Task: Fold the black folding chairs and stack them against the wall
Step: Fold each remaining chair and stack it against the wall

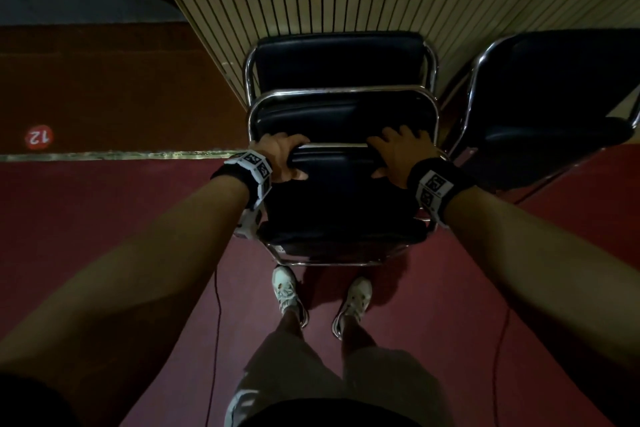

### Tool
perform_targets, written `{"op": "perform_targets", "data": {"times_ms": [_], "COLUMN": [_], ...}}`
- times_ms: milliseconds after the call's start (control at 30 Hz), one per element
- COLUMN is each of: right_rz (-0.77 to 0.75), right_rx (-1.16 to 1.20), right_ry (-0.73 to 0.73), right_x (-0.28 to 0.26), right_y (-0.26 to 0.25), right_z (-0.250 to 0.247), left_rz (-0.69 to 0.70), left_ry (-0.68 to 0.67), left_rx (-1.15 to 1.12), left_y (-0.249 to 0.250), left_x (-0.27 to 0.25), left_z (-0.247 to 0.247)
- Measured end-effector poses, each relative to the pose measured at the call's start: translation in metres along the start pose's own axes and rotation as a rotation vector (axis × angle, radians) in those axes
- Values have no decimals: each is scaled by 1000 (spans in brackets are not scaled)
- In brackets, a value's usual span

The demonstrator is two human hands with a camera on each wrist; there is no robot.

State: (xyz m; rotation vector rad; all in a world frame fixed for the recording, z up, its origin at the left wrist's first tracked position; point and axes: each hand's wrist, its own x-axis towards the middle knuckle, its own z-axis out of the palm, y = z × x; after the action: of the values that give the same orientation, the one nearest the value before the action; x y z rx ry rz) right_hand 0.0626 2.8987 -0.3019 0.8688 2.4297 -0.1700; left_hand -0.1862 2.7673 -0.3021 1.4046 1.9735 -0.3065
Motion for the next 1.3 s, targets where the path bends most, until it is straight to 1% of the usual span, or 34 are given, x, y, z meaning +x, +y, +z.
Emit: {"op": "perform_targets", "data": {"times_ms": [67, 167, 267, 433, 533, 600, 700, 800, 900, 1033, 1167, 1300], "right_rz": [22, -19, -49, 14, 44, 70, 115, 117, 121, 130, 132, 110], "right_rx": [25, 54, 76, 141, 175, 171, 159, 158, 160, 166, 177, 176], "right_ry": [31, -11, -6, -27, -1, 38, 48, 54, 103, 134, 149, 180], "right_x": [-2, 0, 6, 6, 3, 4, 9, 10, 5, -3, -12, -30], "right_y": [-3, -9, -13, -14, -15, -15, -16, -18, -21, -25, -27, -25], "right_z": [8, 10, 8, 13, 21, 25, 26, 27, 35, 39, 39, 36], "left_rz": [-14, -14, -32, -75, -66, -73, -91, -90, -83, -90, -96, -70], "left_ry": [-27, -81, -103, 35, 45, 19, 24, 49, 71, 79, 141, 198], "left_rx": [19, -2, -50, 78, 75, 62, 47, 25, 25, 17, 38, 28], "left_y": [1, -2, -10, -5, -5, -3, 0, -2, -2, 0, 5, 17], "left_x": [0, -3, -10, -2, 6, 9, 9, 7, 3, -4, -14, -34], "left_z": [1, 6, 14, 14, 13, 15, 19, 22, 24, 23, 27, 24]}}
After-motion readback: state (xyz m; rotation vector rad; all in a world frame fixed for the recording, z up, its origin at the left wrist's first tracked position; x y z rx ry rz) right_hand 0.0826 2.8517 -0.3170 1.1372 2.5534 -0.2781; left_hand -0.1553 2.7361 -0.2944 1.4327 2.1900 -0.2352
